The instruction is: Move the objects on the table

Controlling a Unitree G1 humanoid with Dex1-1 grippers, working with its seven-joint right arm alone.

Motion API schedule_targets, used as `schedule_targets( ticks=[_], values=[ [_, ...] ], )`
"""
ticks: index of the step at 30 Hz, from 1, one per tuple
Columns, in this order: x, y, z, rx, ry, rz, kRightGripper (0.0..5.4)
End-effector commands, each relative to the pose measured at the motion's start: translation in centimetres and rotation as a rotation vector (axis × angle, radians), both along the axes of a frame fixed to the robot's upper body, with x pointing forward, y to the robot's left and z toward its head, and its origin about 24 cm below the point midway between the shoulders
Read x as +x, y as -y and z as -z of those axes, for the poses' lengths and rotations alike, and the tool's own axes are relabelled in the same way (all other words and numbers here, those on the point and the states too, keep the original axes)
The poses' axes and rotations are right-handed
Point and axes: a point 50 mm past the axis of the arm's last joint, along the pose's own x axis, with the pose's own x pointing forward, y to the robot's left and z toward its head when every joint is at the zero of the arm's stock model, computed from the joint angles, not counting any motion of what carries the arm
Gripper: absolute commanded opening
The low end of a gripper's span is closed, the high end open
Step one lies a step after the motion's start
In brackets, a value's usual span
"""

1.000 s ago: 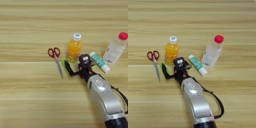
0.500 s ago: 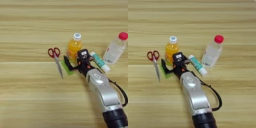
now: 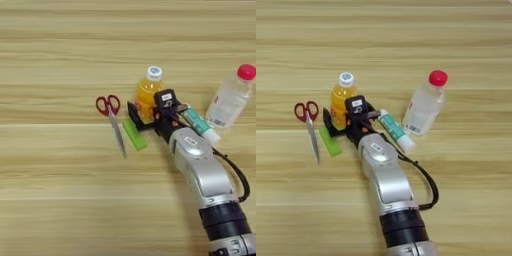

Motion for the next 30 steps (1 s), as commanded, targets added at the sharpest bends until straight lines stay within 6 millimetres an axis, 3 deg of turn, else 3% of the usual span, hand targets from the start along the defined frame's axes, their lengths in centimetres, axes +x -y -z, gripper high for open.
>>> schedule_targets(
  ticks=[1,5,23,30],
  values=[
    [1.64,-0.43,-3.17,0.017,0.148,0.002,5.39],
    [1.84,-0.44,-3.16,0.02,0.151,0.007,5.39],
    [1.6,-0.35,-3.15,0.021,0.152,0.01,3.53],
    [1.23,-0.02,-3.26,0.011,0.153,0.01,3.44]
  ],
)
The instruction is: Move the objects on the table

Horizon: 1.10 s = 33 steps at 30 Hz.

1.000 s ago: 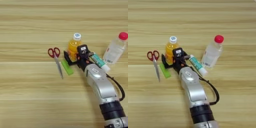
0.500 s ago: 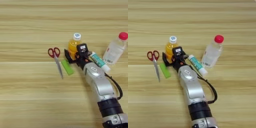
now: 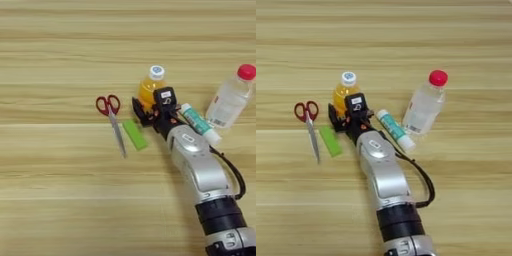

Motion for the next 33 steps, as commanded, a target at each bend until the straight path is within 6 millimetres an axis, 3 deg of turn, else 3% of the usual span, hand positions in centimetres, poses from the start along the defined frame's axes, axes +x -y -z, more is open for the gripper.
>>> schedule_targets(
  ticks=[1,13,27,33],
  values=[
    [0.7,0.1,-3.3,-0.005,0.147,-0.008,3.44],
    [-1.4,2.0,-2.0,-0.047,0.1,0.003,3.44],
    [-2.9,2.1,0.0,-0.046,0.031,0.003,3.44],
    [-2.9,2.1,0.0,-0.047,0.034,0.007,4.34]
  ],
)
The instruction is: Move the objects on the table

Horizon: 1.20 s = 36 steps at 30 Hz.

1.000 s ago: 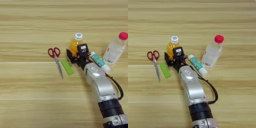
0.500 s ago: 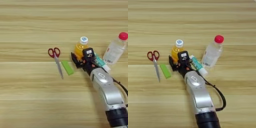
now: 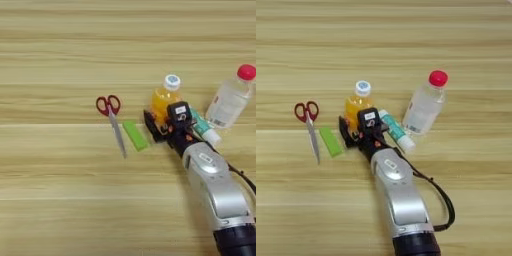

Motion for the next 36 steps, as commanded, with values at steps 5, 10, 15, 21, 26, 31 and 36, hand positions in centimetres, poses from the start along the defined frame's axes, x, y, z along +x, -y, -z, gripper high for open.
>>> schedule_targets(
  ticks=[5,10,15,21,26,31,36],
  values=[
    [0.8,-0.3,-2.3,0.005,0.11,-0.007,5.03],
    [0.6,-0.3,-2.8,0.012,0.119,-0.007,5.35],
    [-0.1,-0.3,-3.2,0.026,0.124,-0.007,5.35],
    [-1.5,0.1,-3.3,0.046,0.11,0.01,5.35],
    [-3.8,0.7,-3.5,0.065,0.083,0.027,5.35],
    [-5.3,1.3,-3.4,0.02,0.111,0.073,5.35],
    [-5.7,1.8,-3.3,0.024,0.172,0.121,5.35]
  ],
)
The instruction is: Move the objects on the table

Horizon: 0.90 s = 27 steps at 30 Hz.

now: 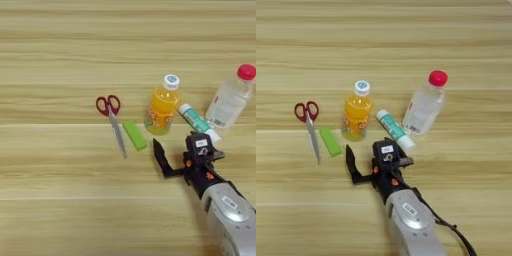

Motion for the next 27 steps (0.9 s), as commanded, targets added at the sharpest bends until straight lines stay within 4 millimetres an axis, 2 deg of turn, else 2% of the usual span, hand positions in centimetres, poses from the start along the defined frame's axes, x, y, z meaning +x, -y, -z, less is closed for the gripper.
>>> schedule_targets(
  ticks=[1,4,9,16,27],
  values=[
    [0.5,0.4,-1.4,0.012,0.139,0.048,5.35],
    [0.4,0.1,-1.4,0.029,0.159,0.057,5.35],
    [-0.5,-0.3,-2.5,0.076,0.223,0.102,5.35],
    [-0.5,-0.1,-3.7,0.02,0.334,0.138,5.35],
    [0.4,2.0,-3.2,-0.044,0.307,0.247,5.35]
  ],
)
